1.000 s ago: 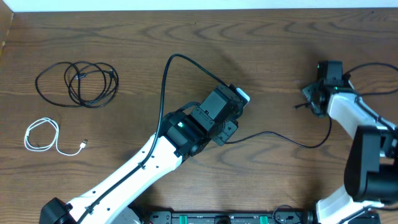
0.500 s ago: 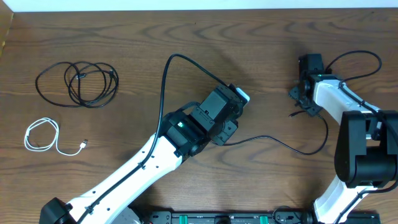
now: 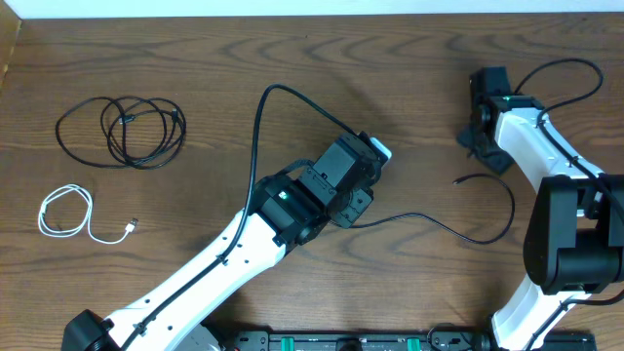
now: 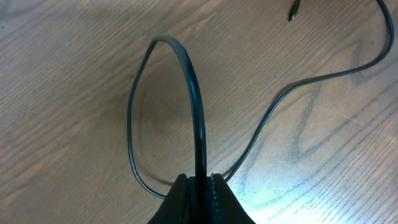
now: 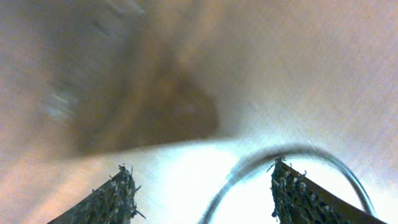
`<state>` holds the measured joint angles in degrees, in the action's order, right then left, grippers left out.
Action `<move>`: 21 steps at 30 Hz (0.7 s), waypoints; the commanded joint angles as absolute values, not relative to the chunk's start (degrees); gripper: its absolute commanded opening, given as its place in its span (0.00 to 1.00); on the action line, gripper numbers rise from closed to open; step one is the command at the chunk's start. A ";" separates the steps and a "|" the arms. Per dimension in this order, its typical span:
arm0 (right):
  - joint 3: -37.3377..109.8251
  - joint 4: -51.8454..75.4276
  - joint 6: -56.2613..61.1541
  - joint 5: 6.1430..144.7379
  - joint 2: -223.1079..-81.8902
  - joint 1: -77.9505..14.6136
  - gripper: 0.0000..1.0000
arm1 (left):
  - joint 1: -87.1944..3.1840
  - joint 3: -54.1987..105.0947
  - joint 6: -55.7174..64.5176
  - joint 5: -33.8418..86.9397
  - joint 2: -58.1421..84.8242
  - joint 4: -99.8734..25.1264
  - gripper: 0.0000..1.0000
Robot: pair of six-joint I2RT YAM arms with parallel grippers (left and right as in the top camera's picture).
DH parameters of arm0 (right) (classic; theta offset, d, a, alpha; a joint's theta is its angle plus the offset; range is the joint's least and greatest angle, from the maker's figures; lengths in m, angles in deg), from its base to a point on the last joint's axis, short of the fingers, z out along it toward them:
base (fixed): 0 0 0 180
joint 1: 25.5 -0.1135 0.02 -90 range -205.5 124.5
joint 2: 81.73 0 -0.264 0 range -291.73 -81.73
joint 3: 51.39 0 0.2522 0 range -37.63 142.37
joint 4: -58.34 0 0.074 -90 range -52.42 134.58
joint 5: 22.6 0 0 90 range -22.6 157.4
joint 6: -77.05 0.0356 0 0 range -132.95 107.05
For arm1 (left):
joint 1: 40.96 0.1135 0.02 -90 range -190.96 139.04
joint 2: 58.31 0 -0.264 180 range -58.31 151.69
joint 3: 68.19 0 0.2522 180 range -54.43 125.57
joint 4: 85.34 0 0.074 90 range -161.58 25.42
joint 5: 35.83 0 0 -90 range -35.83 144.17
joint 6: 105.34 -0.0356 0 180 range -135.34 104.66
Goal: Untangle cables
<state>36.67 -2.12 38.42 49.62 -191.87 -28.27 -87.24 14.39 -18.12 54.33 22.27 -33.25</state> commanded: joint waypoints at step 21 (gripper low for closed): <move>26.35 5.16 50.82 53.62 -197.16 -33.32 0.09 | -85.60 14.15 -12.05 54.90 21.61 -32.82 0.08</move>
